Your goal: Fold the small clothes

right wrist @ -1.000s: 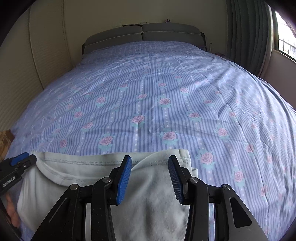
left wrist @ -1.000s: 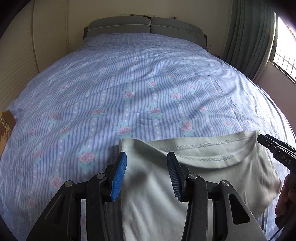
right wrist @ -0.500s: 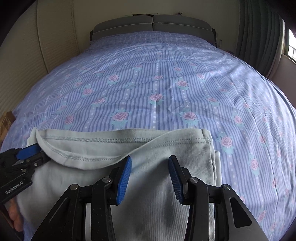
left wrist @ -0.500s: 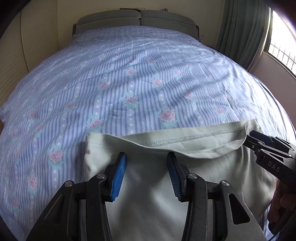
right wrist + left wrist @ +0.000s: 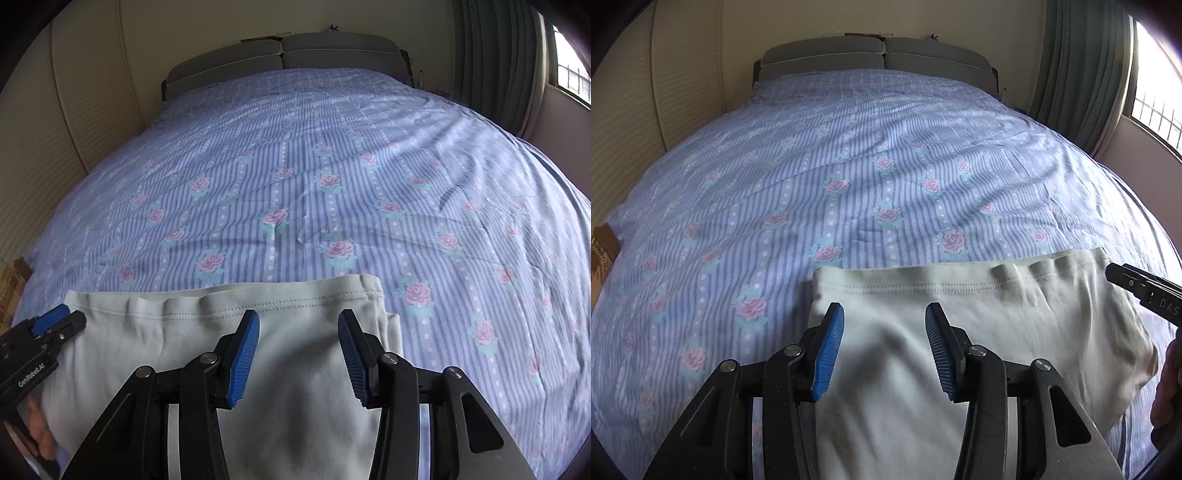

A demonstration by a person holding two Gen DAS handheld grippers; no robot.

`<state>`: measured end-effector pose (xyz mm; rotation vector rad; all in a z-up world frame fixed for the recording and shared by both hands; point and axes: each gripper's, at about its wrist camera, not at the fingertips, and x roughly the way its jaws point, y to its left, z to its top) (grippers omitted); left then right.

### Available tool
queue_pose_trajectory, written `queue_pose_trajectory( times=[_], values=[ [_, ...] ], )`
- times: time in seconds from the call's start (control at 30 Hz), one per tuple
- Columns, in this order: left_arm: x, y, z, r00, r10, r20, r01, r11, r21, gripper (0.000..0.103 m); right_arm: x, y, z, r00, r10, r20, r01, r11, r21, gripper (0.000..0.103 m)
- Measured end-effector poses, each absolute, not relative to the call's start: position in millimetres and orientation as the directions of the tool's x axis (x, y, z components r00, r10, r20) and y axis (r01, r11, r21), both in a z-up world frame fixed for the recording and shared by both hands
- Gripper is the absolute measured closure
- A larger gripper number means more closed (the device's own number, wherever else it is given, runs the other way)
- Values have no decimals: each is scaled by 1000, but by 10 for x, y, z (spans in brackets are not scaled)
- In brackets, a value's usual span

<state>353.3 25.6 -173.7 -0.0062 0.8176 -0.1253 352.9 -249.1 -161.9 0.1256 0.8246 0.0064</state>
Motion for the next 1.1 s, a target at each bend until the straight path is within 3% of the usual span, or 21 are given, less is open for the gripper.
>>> queue_pose_trajectory(
  times=[0.47, 0.8, 1.1],
  values=[
    [2927, 540, -1984, 658, 0, -753, 3, 1000, 3, 55, 2974, -2672, -1901, 632, -49, -773, 89, 996, 10, 55],
    [2337, 526, -1846, 679, -99, -727, 37, 994, -101, 56, 2467, -2831, -1670, 668, 36, -743, 71, 991, 111, 53],
    [2032, 553, -1981, 708, -94, -700, 30, 994, -103, 57, 2072, -2743, -1756, 680, 28, -733, 2, 999, 40, 57]
  ],
)
